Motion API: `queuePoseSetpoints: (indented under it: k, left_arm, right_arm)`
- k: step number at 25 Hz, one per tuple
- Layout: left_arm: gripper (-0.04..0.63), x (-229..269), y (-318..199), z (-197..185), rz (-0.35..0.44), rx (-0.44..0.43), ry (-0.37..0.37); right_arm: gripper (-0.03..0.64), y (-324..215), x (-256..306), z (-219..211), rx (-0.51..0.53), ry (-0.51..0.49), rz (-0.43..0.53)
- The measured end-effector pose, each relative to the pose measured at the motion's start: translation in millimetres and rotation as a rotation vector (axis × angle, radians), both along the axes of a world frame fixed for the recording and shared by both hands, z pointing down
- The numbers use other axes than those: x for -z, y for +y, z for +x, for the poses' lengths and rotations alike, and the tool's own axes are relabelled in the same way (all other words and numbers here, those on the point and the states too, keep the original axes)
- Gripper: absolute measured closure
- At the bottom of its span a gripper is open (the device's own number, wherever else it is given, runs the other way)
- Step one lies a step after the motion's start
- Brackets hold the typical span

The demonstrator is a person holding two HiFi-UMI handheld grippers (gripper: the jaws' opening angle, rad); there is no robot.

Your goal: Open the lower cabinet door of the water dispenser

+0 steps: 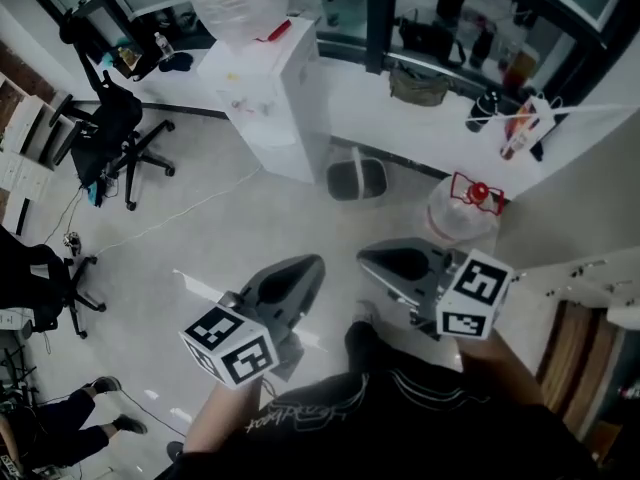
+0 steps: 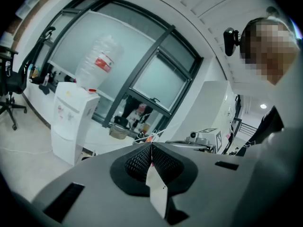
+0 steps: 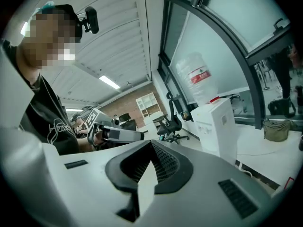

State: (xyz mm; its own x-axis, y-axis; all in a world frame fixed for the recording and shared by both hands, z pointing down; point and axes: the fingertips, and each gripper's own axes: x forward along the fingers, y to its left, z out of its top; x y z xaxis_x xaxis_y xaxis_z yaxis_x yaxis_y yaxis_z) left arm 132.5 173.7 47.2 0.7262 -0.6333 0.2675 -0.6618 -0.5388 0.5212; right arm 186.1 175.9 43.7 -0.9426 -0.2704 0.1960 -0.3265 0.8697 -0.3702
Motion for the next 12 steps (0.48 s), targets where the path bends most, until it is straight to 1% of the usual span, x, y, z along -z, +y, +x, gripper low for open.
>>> queuePoseSetpoints:
  k: [2,4,8,12]
  left_arm:
    - [0.594,-12,-37,1,-0.012,0.013,-0.003]
    - [0.594,-24,-66,2,-0.039,0.026,-0.007]
    - [0.594,-47,-104,1,-0.078,0.037,-0.031]
    - [0.594,-80,-132,-4,-0.105,0.054,-0.047]
  right_arm:
    - [0.604,-37,-13,5,-0.003,0.017,0.001]
    - [0.604,-66,-24,9,-0.004,0.027,-0.022]
    - [0.604,-106,-47,8,-0.003,0.033,-0.075]
    - [0.604,-135,-80,-1,0.010,0.062,-0.081]
